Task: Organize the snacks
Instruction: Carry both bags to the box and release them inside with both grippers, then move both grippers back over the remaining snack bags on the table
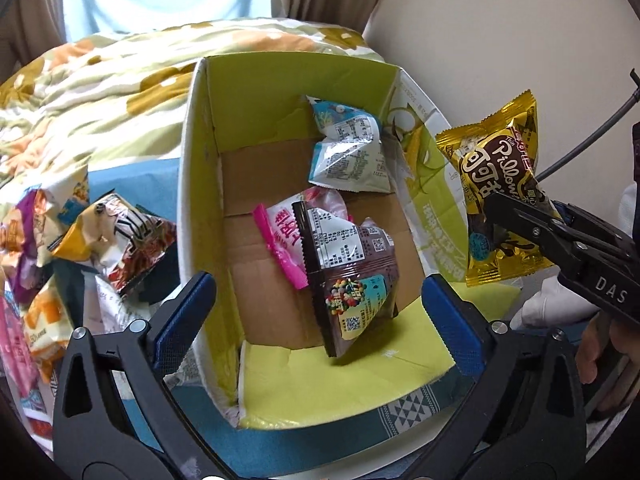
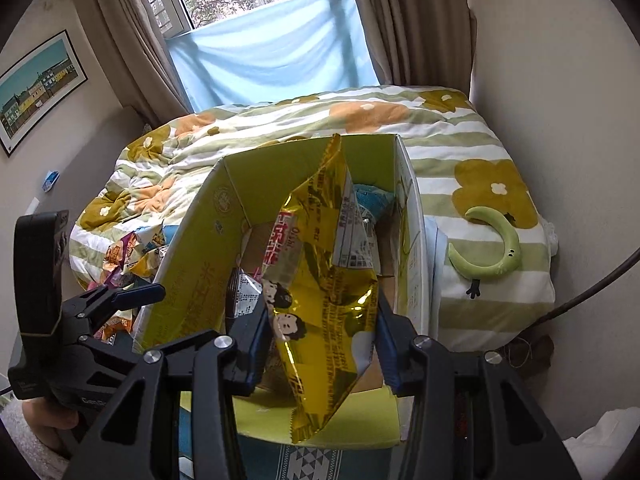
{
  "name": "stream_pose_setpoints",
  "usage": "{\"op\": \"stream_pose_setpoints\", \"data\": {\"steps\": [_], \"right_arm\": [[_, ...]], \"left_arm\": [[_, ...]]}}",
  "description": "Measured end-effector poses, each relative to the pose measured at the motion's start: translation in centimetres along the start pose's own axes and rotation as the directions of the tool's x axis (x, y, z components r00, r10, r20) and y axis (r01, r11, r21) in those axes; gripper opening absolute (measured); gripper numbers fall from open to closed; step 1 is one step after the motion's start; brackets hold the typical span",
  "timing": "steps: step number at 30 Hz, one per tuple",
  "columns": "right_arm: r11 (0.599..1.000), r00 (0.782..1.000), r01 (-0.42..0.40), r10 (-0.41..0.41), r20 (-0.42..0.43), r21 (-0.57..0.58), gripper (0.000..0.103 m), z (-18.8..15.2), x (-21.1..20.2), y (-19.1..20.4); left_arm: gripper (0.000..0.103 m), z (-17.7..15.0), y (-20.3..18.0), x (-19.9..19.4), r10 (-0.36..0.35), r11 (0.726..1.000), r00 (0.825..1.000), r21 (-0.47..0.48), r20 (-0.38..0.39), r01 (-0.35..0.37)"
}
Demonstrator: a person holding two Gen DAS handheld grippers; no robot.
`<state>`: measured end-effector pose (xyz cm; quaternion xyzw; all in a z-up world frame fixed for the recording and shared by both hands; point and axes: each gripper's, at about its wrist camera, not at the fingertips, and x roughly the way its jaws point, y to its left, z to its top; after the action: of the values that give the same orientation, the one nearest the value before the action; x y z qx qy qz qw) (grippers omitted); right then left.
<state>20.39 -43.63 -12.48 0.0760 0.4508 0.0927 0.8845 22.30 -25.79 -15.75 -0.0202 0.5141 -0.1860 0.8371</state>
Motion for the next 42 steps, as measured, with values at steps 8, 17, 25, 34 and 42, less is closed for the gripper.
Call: {"op": "stream_pose_setpoints", "data": {"steps": [8,17,25,34,42], "right_arm": [[1.000,0.999,0.018,-0.017,-0.050,0.020,0.042,0.4,2.7,0.1],[0.998,0.997,0.043,-0.041,-0.063,0.035,0.056,0.5,5.1,-0.6],[0.999,0.999,0.032,-0.032,0.022,0.028,0.100,-1.0,2.5,-0.3],[1.000,0.998,-0.009,0.010,0.057,-0.017,0.101,-1.2,-0.9,1.8],[0.992,0.993,-0.054,0.065,0.102,-0.110,0.101,-0.8,-4.1,5.2]], "left_arm": [[0.102,-0.5,1.5,-2.3,0.007,1.000,1.000,-0.014,0.011,-0.007],[0.102,-1.1,1.7,-2.2,0.033,0.999,0.999,-0.024,0.007,-0.033],[0.102,-2.2,1.5,-3.6,0.042,0.999,0.999,-0.015,0.032,-0.042],[0.102,-2.7,1.5,-7.9,0.068,0.997,0.989,-0.040,0.130,-0.063],[0.102,-4.8,3.5,-12.7,0.160,0.984,0.971,-0.112,0.178,-0.141]]}}
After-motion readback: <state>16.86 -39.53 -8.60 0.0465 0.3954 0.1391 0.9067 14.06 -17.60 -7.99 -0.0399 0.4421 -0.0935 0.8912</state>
